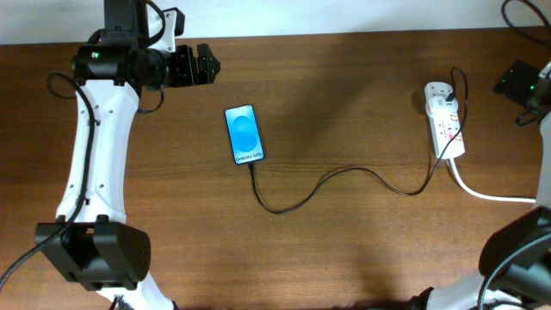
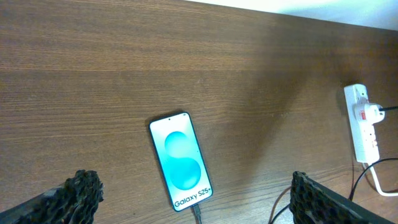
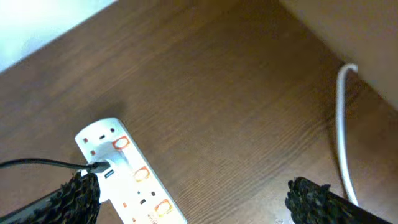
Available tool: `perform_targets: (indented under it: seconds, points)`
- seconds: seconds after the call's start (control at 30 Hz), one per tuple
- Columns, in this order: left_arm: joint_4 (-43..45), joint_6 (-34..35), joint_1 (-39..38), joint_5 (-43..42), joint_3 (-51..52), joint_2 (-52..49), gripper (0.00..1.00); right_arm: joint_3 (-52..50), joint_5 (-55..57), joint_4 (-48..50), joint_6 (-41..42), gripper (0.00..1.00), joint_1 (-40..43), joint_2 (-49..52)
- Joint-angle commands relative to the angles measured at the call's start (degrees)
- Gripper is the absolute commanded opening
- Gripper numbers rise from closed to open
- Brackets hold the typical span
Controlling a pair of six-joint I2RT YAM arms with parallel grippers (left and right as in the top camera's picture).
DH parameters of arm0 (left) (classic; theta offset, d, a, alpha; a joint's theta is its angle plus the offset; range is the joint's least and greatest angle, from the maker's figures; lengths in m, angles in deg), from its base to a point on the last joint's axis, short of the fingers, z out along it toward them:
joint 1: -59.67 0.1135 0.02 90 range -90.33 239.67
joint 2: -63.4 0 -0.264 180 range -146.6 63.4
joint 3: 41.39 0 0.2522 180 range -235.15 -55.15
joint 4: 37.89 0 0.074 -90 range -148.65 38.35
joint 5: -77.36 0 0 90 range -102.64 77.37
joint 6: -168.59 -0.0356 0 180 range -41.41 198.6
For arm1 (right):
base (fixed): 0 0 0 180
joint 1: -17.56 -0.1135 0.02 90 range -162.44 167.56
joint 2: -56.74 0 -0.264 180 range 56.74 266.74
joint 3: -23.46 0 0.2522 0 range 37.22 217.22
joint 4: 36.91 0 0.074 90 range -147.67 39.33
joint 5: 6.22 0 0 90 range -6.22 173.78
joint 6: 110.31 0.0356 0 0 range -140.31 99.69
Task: Plug charger to phone and switch on socket
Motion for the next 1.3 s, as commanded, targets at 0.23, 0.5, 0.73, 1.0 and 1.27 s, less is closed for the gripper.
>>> perform_targets:
  seconds: [0.23,0.5,0.73,1.0,1.27]
  points:
    - [0.07,-0.52,0.02,0.17,-0.33,0.59,0.99,0.61,-30.1,-13.44,-2.51,0.99,-20.28,-24.65]
    - [0.07,-0.52,0.04,0.17,-0.33,0.59,0.99,0.33,-26.14,-33.83,-7.32,0.99,-29.94,-29.49]
    - [0.07,-0.52,0.02,0.17,-0.33,0.59,0.99,-9.01,-18.8,-37.53,-6.21,0.99,-29.94,-54.05]
    - [0.07,-0.52,0.04,0.17,-0.33,0.59,0.99,-11.98,-14.51,-33.73,-6.91,0.98,-29.83,-56.96]
    - [0.07,-0.52,0.02,0.17,-0.33,0.59,0.99,-67.58,-6.4,21.9,-7.37,0.98,-29.83,-90.62]
